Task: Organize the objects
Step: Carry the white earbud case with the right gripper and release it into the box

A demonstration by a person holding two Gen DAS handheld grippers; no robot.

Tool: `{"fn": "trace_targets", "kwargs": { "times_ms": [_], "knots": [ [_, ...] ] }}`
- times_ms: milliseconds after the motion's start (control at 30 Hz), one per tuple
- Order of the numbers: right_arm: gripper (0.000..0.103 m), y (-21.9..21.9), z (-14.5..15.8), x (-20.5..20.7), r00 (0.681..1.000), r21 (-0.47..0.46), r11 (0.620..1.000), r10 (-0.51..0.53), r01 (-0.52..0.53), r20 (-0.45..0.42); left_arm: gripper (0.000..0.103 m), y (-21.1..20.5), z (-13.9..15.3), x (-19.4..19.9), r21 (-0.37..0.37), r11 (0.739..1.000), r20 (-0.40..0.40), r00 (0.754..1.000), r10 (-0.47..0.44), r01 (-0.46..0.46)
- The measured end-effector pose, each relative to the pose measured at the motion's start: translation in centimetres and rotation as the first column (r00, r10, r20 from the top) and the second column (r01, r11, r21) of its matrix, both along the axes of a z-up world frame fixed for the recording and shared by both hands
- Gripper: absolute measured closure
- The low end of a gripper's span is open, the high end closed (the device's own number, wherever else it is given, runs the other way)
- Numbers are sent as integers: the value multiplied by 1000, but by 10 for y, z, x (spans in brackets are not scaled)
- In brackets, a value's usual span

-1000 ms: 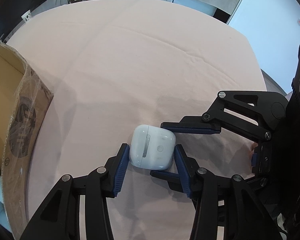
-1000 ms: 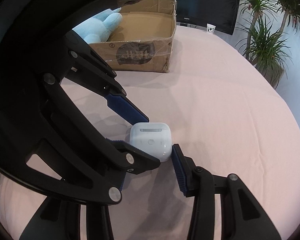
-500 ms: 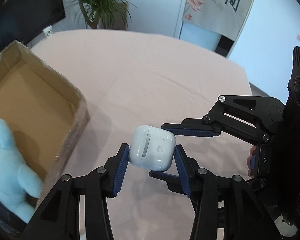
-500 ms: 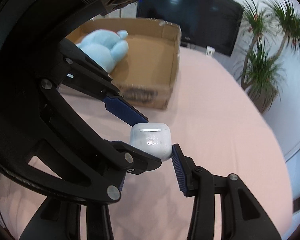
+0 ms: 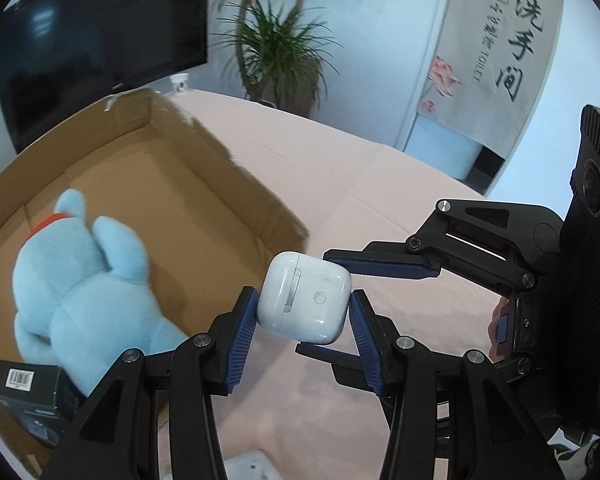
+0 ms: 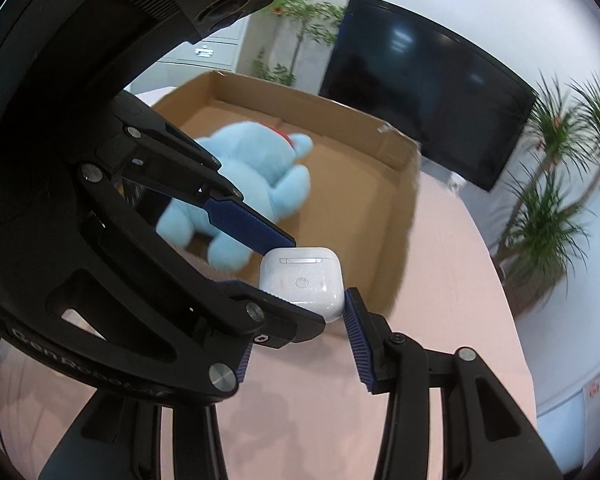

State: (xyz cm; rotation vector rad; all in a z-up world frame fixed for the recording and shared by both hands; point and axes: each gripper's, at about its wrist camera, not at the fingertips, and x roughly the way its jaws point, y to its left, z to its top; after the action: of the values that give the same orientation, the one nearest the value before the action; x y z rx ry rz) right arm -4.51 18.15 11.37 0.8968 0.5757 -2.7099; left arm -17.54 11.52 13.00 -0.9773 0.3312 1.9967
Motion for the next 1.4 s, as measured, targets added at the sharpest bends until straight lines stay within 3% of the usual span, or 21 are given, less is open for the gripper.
{"fn": "trace_targets", "kwargs": {
  "times_ms": [200, 433, 800, 933, 1033, 1133, 1200, 1300, 1400],
  "knots": [
    [63, -9, -7, -30, 999, 21, 999, 46, -46, 4, 57, -12, -16, -32, 28, 996, 21, 996, 88, -89],
    [63, -19, -30, -62, 993, 32, 994, 105, -107, 57, 57, -12, -50, -64, -24, 981, 70, 978, 196, -195],
    [63, -12, -67, -102, 976, -72, 992, 116, -105, 184, 55, -5, -94, -96, -75, 958, 196, 938, 287, -278],
    [51, -6, -62, -95, 981, -77, 994, 90, -78, 172, 53, -2, -83, -90, -80, 953, 166, 939, 303, -293],
    [48, -5, -50, -82, 989, -70, 995, 76, -67, 130, 43, -10, -62, -78, -25, 951, 156, 938, 308, -308],
    [46, 5, -29, -62, 994, -132, 990, 53, -40, 93, 41, -21, -31, -58, 14, 942, 112, 937, 331, -334],
    [37, 13, -15, -43, 997, -207, 978, 35, -20, 69, 29, -32, -7, -38, 69, 940, 71, 941, 330, -335],
    [32, 17, -5, -16, 997, -269, 963, 21, -1, 70, 9, -60, 16, -8, 167, 907, 28, 922, 387, -386],
    [31, 12, -7, 3, 995, -319, 948, 45, -12, 94, 9, -88, 11, 16, 147, 883, 45, 895, 444, -446]
  ]
}}
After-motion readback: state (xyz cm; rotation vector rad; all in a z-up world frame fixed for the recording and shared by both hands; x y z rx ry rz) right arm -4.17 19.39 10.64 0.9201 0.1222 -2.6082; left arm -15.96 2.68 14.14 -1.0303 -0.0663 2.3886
